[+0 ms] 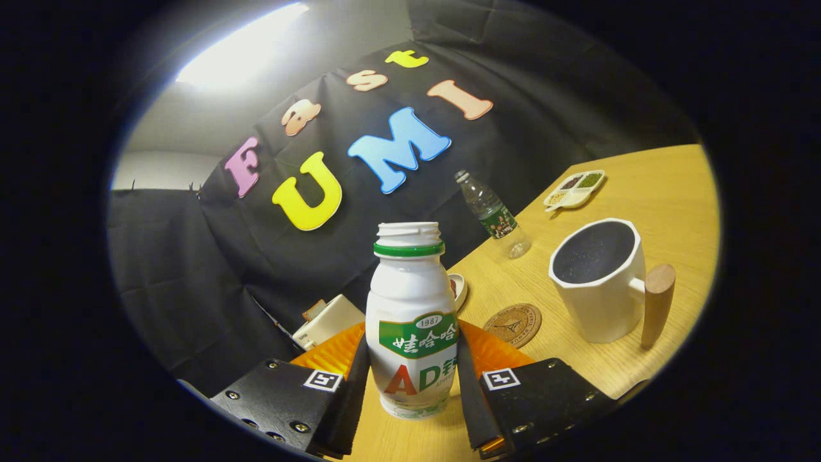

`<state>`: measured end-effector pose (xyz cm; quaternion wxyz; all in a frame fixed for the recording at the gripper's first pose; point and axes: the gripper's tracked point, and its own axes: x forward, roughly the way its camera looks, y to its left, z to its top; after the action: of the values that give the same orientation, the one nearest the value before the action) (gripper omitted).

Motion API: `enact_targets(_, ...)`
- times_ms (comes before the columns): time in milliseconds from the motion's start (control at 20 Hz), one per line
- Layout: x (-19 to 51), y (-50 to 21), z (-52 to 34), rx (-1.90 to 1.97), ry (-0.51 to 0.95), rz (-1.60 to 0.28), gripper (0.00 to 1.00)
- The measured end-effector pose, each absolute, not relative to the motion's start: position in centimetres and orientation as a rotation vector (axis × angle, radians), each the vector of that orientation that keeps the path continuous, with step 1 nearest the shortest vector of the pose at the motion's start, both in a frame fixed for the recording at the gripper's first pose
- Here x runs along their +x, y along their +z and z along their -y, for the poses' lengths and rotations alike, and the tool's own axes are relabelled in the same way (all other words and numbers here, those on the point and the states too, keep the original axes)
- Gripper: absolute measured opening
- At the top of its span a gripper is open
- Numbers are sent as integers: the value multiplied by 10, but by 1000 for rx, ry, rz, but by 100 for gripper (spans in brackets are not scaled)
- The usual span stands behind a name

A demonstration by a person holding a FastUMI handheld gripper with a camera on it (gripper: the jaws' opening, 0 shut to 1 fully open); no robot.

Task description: Take the bottle from table, then pour the juice into the cup, finally place the bottle on the coaster

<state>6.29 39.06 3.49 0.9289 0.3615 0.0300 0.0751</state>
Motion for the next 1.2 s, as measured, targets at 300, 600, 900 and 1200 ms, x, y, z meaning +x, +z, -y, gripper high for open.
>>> enact_targets(300, 65, 29, -376, 941, 121, -88, 64)
enact_targets(600, 64, 35, -362, 1151, 120, -59, 64)
enact_targets(900, 65, 38, -356, 1289, 119, -42, 64)
enact_targets(1200, 66, 45, -359, 1417, 127, -30, 64)
